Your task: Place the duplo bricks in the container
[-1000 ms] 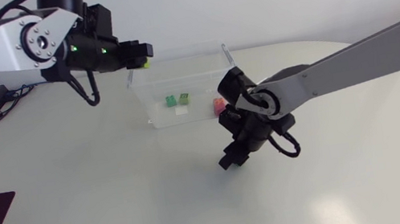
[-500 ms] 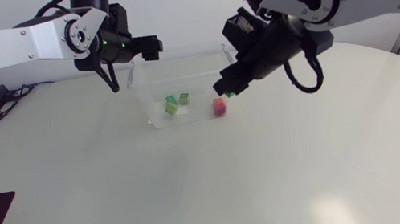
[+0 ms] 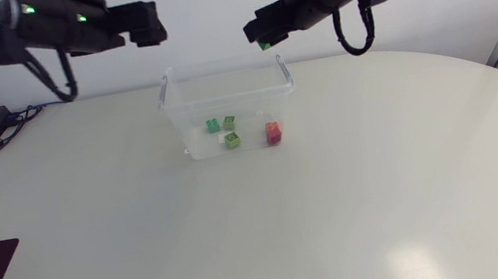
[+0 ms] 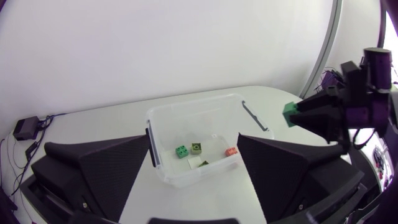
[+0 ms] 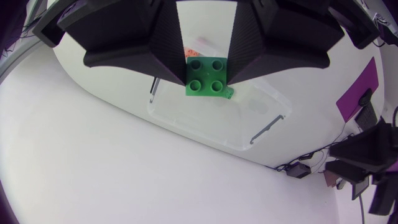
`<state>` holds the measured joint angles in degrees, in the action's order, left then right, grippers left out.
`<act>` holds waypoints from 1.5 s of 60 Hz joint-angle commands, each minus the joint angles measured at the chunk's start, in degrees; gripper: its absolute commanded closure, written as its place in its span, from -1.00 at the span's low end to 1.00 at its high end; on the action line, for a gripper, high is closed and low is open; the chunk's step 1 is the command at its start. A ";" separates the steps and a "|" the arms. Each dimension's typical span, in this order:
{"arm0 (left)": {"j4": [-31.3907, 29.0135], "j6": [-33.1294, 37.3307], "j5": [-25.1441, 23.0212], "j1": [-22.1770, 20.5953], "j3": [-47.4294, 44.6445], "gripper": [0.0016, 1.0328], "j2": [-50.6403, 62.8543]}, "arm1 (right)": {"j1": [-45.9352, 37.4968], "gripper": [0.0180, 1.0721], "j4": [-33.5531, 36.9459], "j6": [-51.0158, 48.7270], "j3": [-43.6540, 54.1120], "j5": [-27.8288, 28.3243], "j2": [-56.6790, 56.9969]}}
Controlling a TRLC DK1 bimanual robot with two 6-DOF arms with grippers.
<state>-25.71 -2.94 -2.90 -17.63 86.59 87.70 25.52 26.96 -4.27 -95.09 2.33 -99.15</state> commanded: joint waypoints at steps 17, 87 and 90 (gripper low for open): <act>-5.66 1.18 -1.15 1.28 -18.38 -0.92 -20.38 | 1.90 0.43 -6.22 0.58 -8.89 -0.75 -12.03; -4.61 9.62 -0.71 19.74 -50.90 -0.92 -60.54 | -6.53 -0.93 -19.67 -5.22 37.34 -8.66 31.92; -3.82 9.97 -0.71 20.88 -51.96 -0.92 -61.42 | -8.12 -0.93 -19.75 -5.22 39.54 -8.66 34.91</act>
<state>-30.76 5.32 -3.81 1.72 36.97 27.70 19.33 8.27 -8.21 -59.33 -5.87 -68.73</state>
